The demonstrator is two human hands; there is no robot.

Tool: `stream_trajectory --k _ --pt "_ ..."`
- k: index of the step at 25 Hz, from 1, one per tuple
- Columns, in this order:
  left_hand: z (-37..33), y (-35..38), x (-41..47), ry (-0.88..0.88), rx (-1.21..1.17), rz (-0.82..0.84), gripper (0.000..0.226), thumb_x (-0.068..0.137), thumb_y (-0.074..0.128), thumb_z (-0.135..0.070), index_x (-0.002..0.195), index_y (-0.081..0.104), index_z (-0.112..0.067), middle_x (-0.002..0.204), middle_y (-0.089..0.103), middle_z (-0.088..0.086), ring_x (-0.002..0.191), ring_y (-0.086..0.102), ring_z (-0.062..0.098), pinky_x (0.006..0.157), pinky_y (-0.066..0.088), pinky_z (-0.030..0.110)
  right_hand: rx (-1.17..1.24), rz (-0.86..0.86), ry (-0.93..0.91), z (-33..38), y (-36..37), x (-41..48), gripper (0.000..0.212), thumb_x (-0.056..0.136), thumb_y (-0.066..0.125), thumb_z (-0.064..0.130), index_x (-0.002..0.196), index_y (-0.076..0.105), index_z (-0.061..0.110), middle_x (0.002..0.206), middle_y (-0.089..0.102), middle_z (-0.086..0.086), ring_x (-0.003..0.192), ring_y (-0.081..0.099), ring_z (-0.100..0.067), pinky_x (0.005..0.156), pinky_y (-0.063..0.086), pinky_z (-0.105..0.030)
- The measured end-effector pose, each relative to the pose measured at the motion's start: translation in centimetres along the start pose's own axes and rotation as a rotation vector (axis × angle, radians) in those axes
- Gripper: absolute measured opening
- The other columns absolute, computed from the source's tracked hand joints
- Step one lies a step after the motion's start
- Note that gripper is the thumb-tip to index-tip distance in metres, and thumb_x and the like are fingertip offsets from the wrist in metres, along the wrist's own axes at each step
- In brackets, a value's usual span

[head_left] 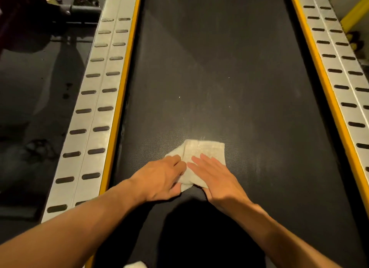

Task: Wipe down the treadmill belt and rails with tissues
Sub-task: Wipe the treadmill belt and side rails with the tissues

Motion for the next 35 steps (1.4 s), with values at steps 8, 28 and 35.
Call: stream_trajectory --k 8,28,35 --pt "2.7 -0.8 -3.1 -0.087 -0.027 -0.128 0.025 0.08 0.054 -0.04 0.096 0.053 -0.021 0.094 0.053 -0.004 0.078 0.048 0.011 0.065 0.042 0.021 -0.005 0.005 -0.119 3.3 1.8 2.5 0.058 0.083 0.056 0.006 0.139 0.046 0.015 0.145 0.046 -0.004 0.139 0.034 -0.023 0.117 0.023 -0.041" --pt "4.5 0.3 -2.8 -0.486 -0.526 -0.129 0.025 0.081 0.066 -0.029 0.09 0.045 -0.017 0.09 0.043 -0.002 0.078 0.04 0.016 0.059 0.03 0.025 0.001 0.323 -0.03 1.5 2.6 5.1 0.067 0.09 0.051 -0.001 0.148 0.029 0.024 0.157 0.022 0.005 0.145 0.004 -0.008 0.117 -0.007 -0.024" --pt "3.3 0.4 -2.6 -0.407 -0.237 -0.126 0.027 0.082 0.057 -0.034 0.094 0.044 -0.014 0.098 0.047 0.006 0.088 0.045 0.022 0.071 0.038 0.032 -0.223 0.299 0.162 3.8 1.1 4.6 0.058 0.095 0.044 0.007 0.147 0.031 0.029 0.156 0.026 0.004 0.146 0.018 -0.019 0.113 0.02 -0.038"
Point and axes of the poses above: each hand's wrist, its own x-axis towards the middle knuckle, its own y-axis out of the palm, z = x × y, the point moved 9 cm from there along x, towards the middle knuckle
